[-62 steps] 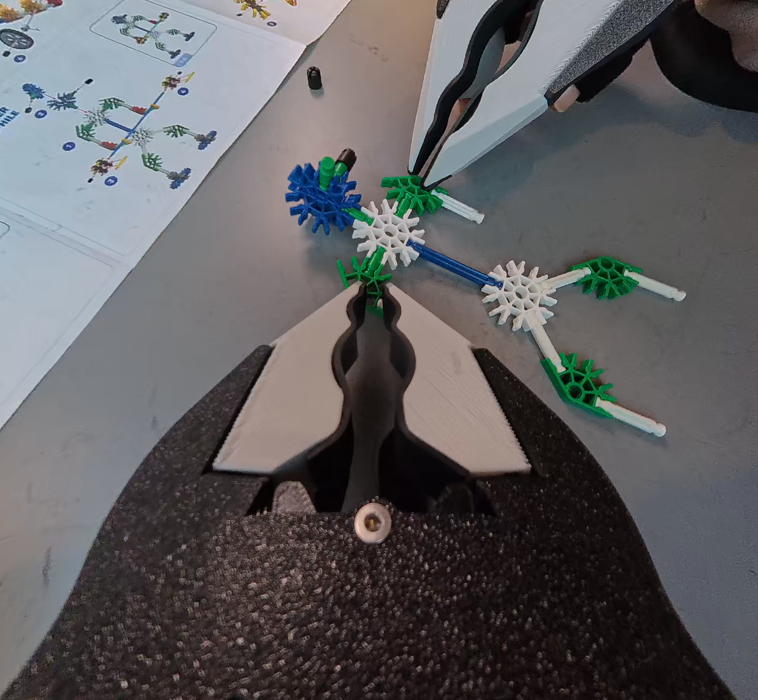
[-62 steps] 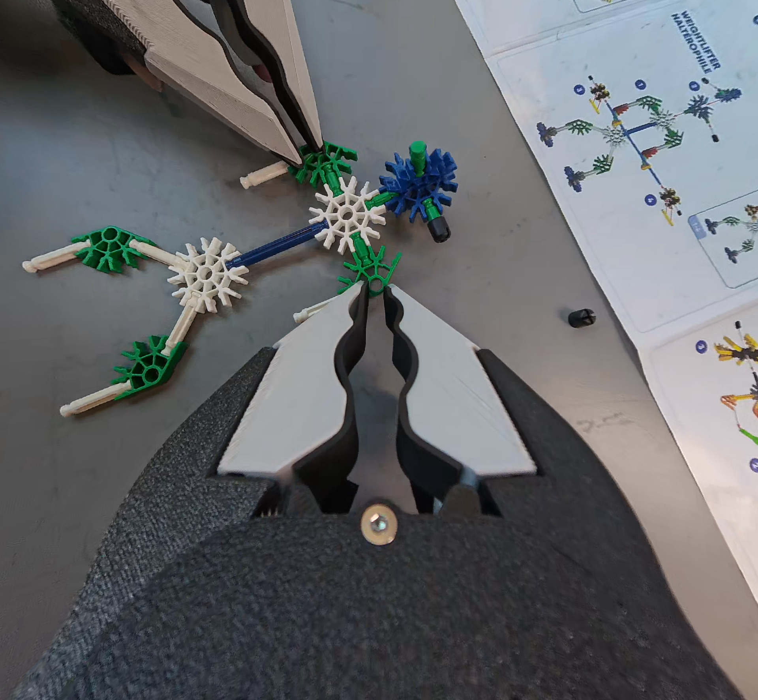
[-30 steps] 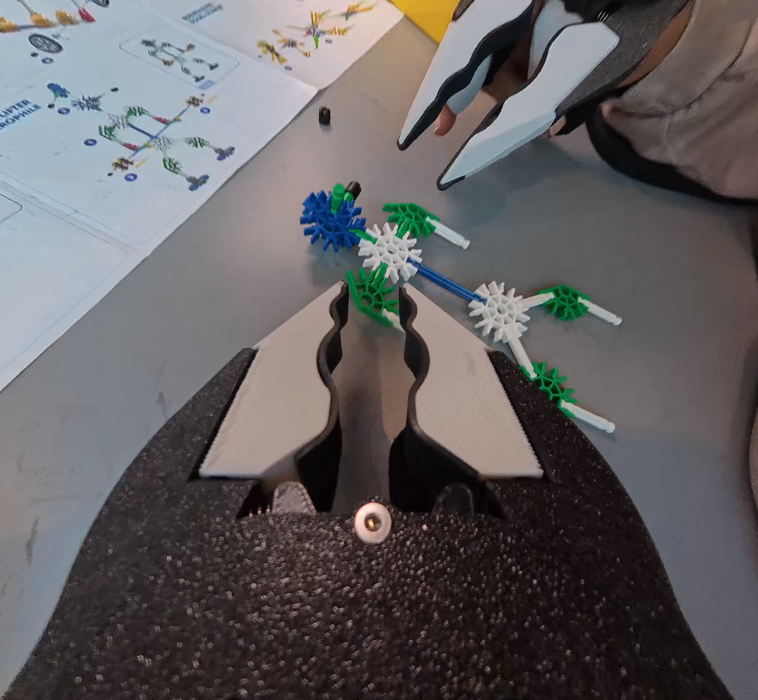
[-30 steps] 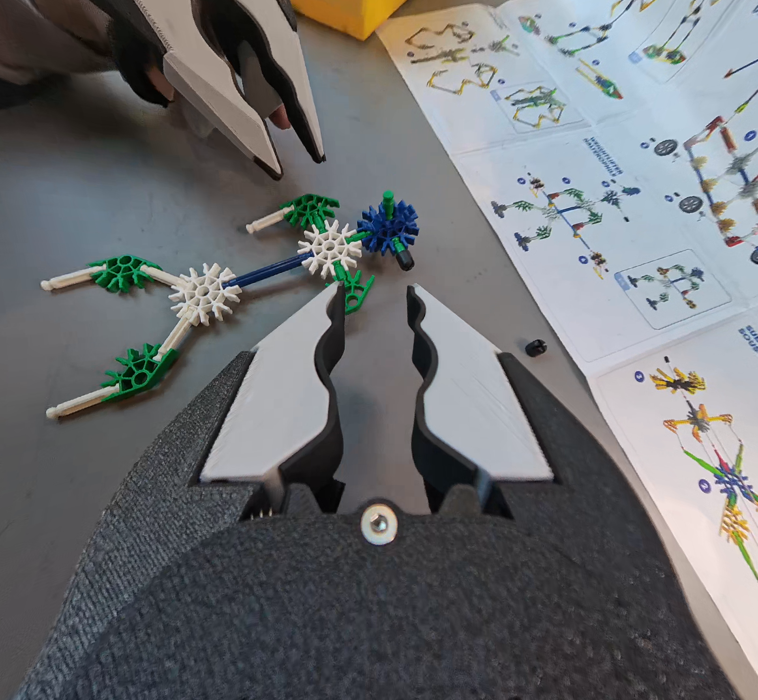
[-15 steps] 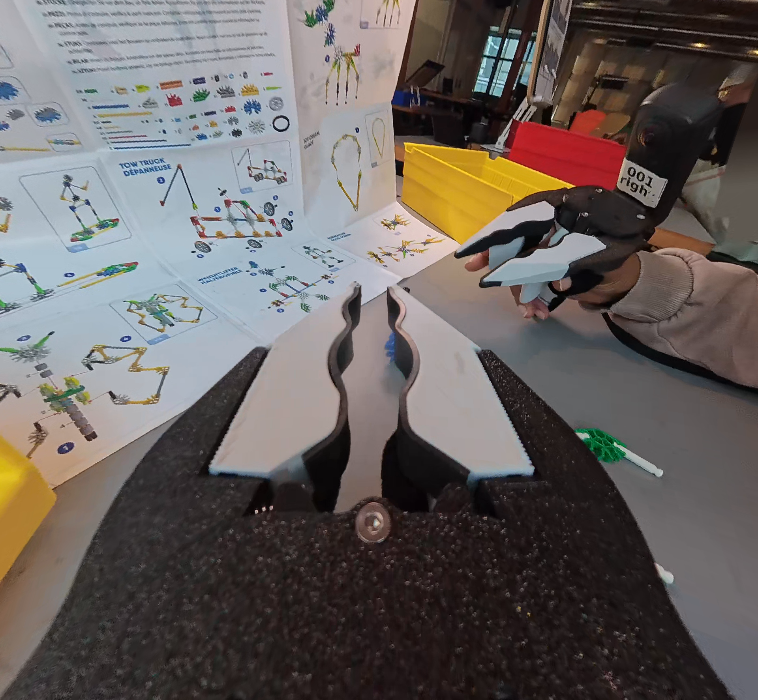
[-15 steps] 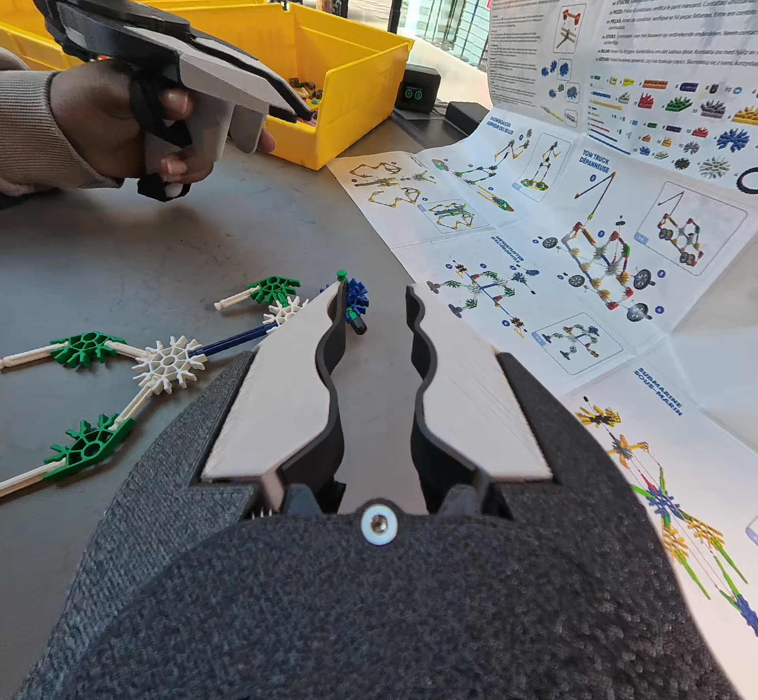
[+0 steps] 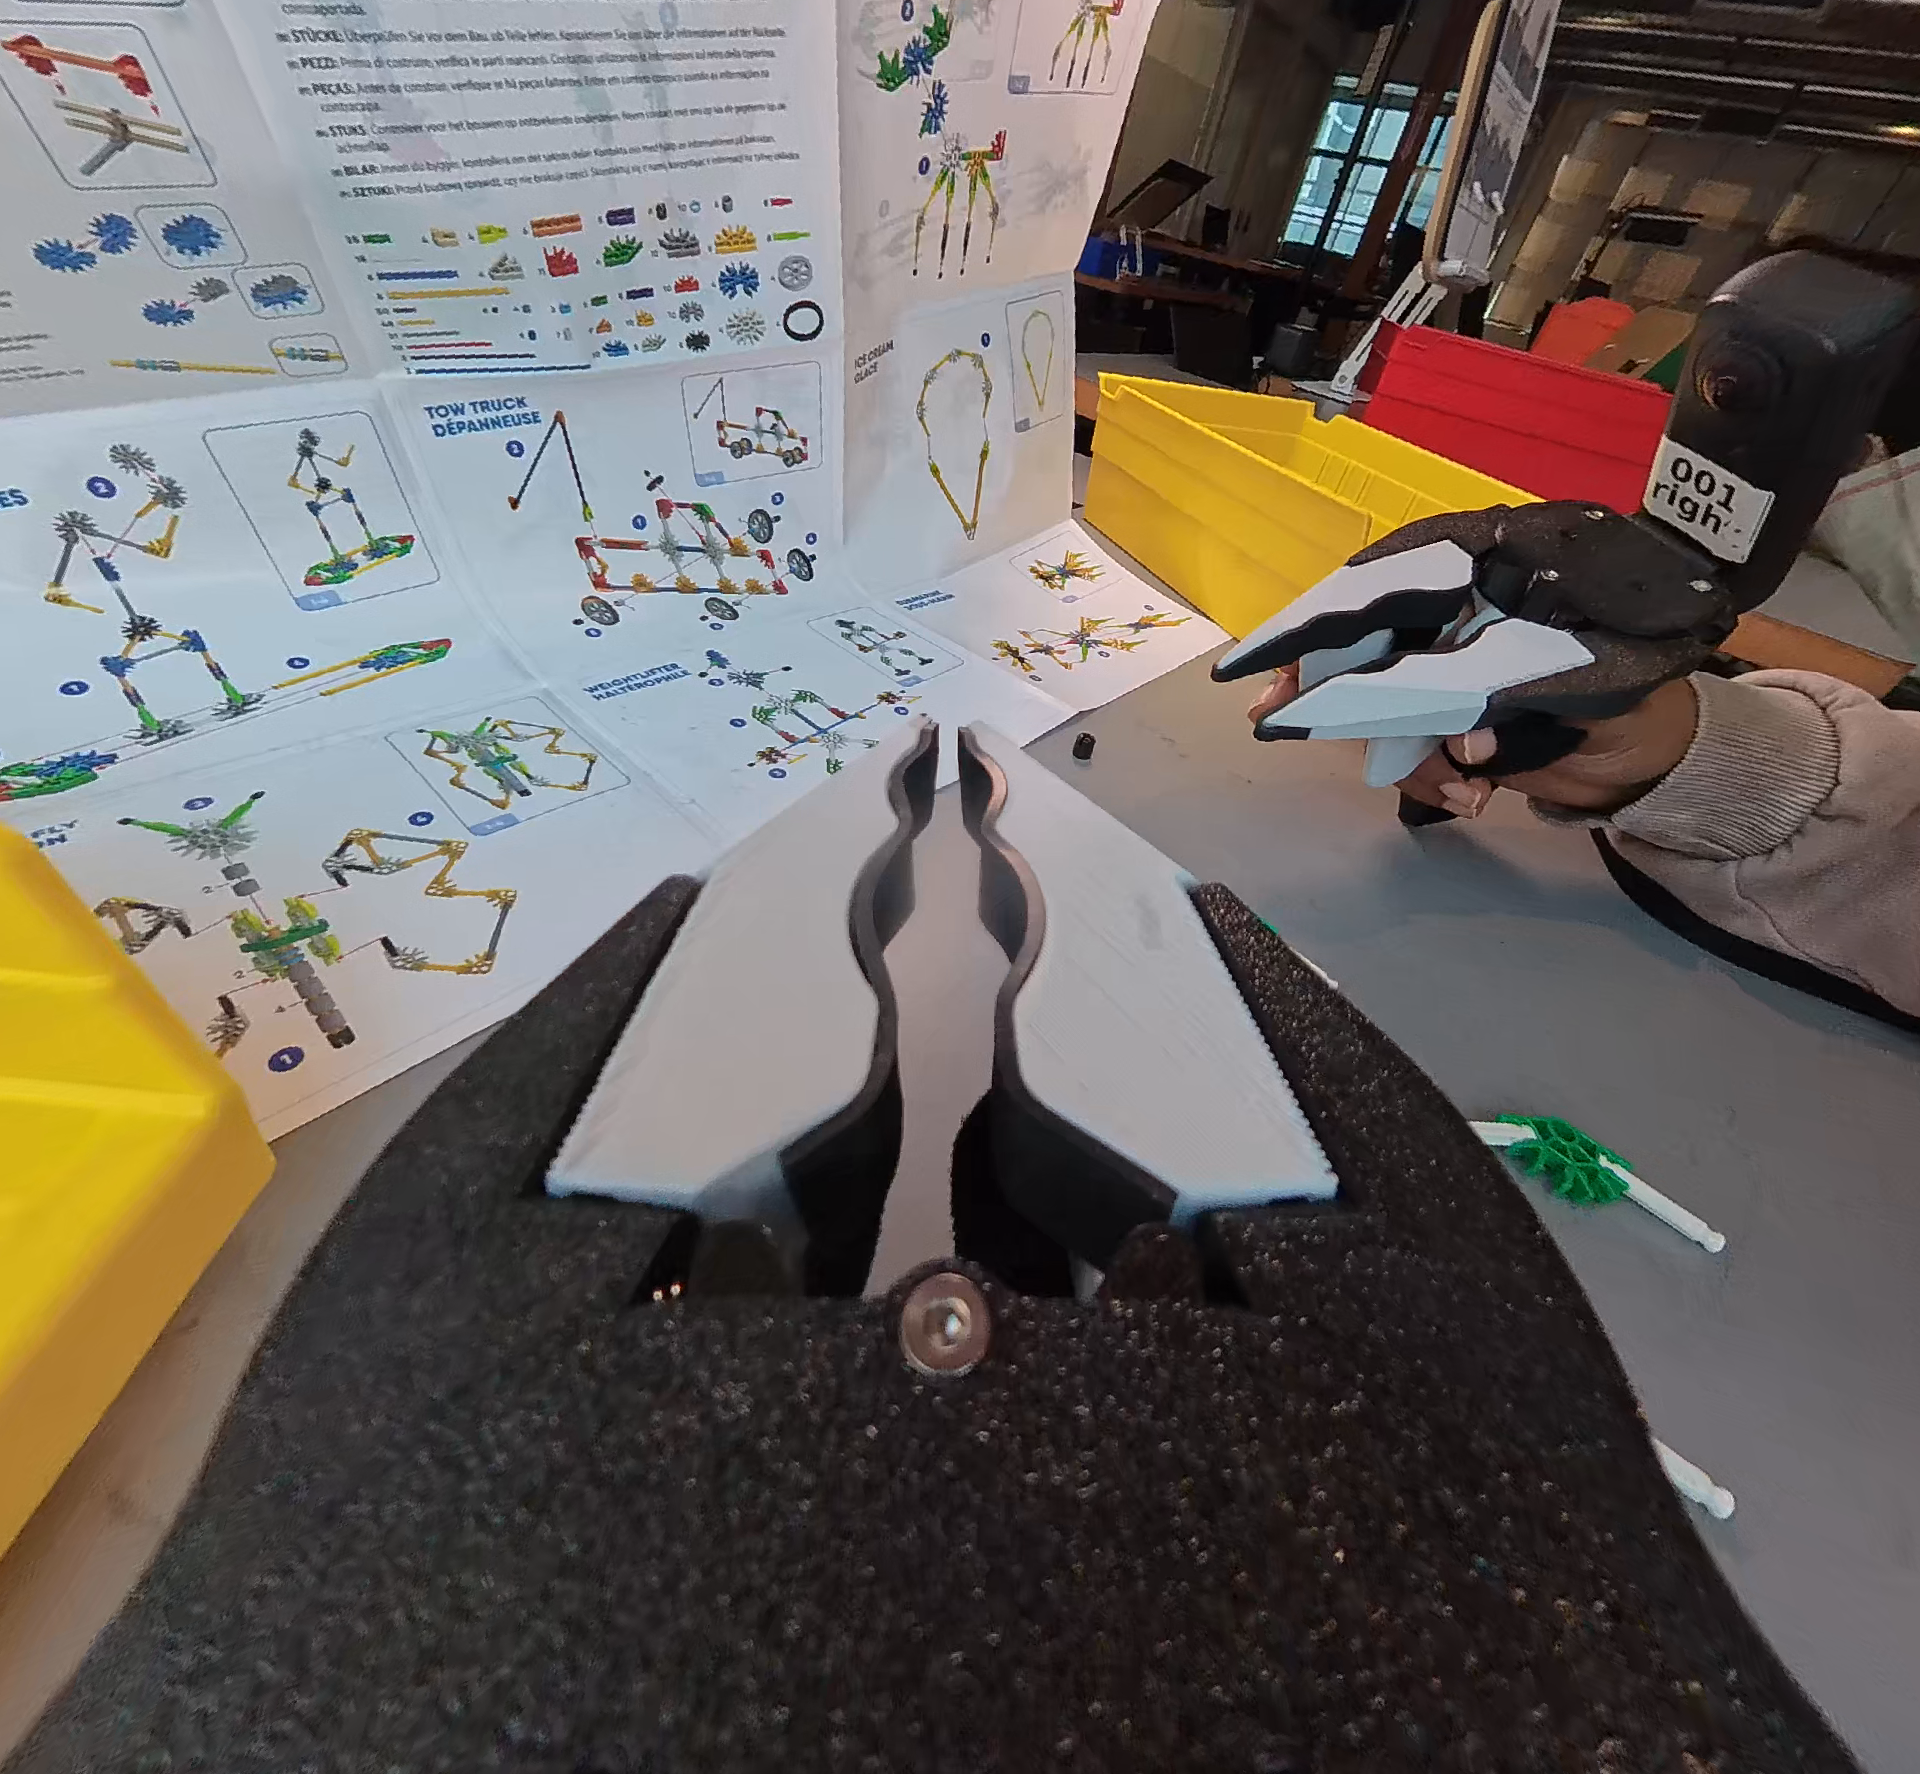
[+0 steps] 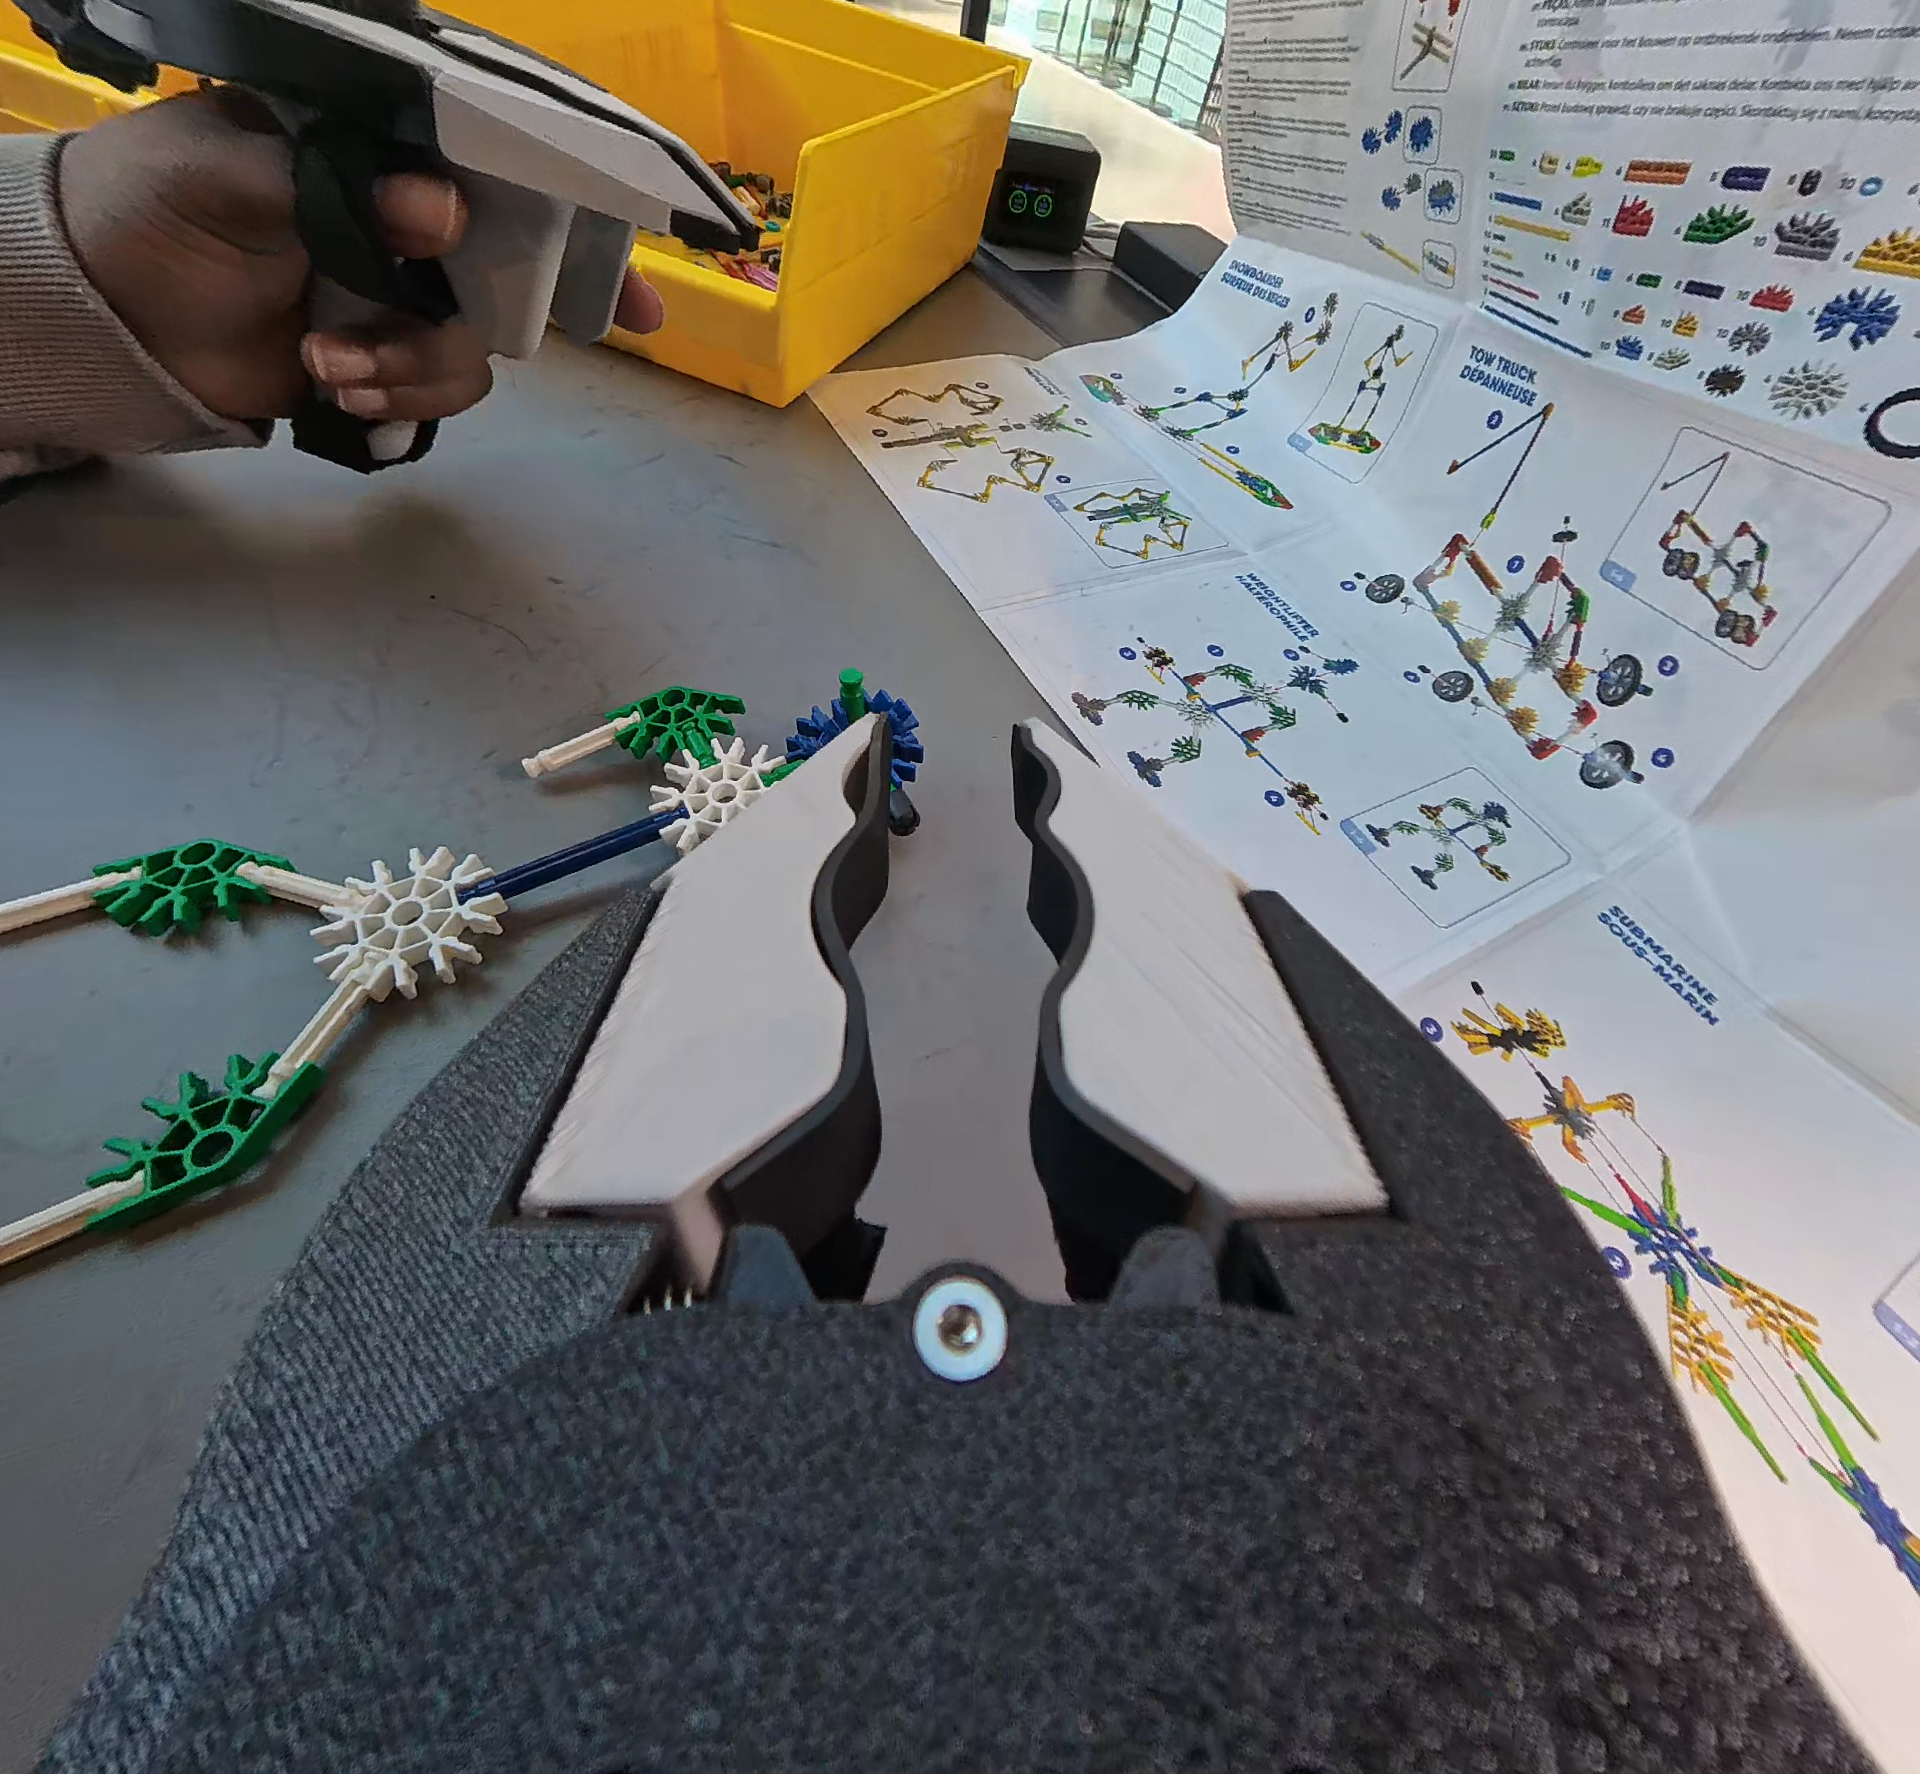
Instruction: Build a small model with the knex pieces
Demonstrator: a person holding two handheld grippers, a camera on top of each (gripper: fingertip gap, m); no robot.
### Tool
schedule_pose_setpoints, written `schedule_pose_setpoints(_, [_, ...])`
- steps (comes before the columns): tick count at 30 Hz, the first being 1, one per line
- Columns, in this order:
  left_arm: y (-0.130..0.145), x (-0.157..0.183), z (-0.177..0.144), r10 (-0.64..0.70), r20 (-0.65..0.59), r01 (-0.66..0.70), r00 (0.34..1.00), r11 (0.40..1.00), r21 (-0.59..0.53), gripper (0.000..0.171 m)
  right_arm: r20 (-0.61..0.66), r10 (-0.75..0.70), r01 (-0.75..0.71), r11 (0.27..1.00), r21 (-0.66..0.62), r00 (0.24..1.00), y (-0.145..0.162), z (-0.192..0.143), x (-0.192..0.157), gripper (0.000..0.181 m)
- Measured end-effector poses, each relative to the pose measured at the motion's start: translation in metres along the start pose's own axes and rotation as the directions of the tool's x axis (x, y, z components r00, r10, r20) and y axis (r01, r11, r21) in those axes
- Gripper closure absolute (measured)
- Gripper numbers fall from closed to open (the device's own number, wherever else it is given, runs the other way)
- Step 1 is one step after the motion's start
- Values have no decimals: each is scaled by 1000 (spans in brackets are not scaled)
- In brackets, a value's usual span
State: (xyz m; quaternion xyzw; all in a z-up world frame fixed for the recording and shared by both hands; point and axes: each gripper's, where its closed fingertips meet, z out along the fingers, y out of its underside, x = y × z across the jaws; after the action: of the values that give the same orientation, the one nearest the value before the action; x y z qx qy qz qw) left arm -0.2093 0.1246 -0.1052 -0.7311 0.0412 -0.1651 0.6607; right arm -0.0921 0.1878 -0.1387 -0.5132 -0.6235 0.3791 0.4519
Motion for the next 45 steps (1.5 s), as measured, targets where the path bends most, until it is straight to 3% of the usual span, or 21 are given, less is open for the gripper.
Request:
schedule_pose_setpoints(5, [-1, -7, -1, -26, 18, 26, 999, 1000, 4, 165, -8, 5, -5, 1000, 1, 1000, 0, 0, 1, 160])
schedule_pose_setpoints(11, [0, -10, 0, -41, 19, 41, 999, 999, 5, 137, 5, 7, -7, 1000, -4, 1000, 1, -1, 0, 160])
schedule_pose_setpoints(15, [-8, -13, -4, 7, 42, -8, 999, 1000, 18, 136, 12, -7, 7, 1000, -11, 1000, 2, 0, -3, 161])
schedule_pose_setpoints(22, [-60, -23, -32, 102, 108, -118, 989, 982, 148, 130, 7, -11, 12, 1000, -10, 1000, 1, 0, -3, 161])
schedule_pose_setpoints(26, [-124, -48, -83, 234, 310, -301, 922, 934, 191, 123, -5, 26, -26, 1000, 8, 1000, -1, -2, 3, 161])
schedule_pose_setpoints(28, [-155, -70, -125, 273, 446, -378, 852, 911, 164, 121, -7, 57, -56, 998, 23, 998, -2, -4, 7, 161])
schedule_pose_setpoints(30, [-173, -104, -173, 301, 593, -414, 747, 908, 61, 124, -7, 90, -89, 995, 43, 996, -4, -6, 12, 161])
schedule_pose_setpoints(32, [-171, -145, -223, 308, 694, -340, 651, 935, -97, 125, -3, 121, -120, 991, 65, 993, -6, -10, 16, 161])
schedule_pose_setpoints(35, [-128, -201, -290, 291, 744, -55, 602, 944, -325, 125, 11, 157, -158, 983, 95, 987, -9, -14, 21, 161])
schedule_pose_setpoints(38, [-65, -240, -352, 347, 730, 205, 589, 810, -550, 134, 16, 174, -174, 978, 115, 985, -10, -16, 26, 160])
schedule_pose_setpoints(41, [2, -252, -403, 410, 640, 393, 649, 540, -744, 140, 15, 186, -186, 975, 120, 982, -10, -17, 28, 160])
schedule_pose_setpoints(43, [31, -254, -427, 454, 552, 427, 699, 354, -832, 140, 17, 189, -190, 974, 120, 982, -10, -17, 28, 160])
schedule_pose_setpoints(45, [49, -254, -436, 467, 474, 418, 746, 226, -880, 140, 22, 190, -192, 974, 121, 981, -10, -17, 27, 160])
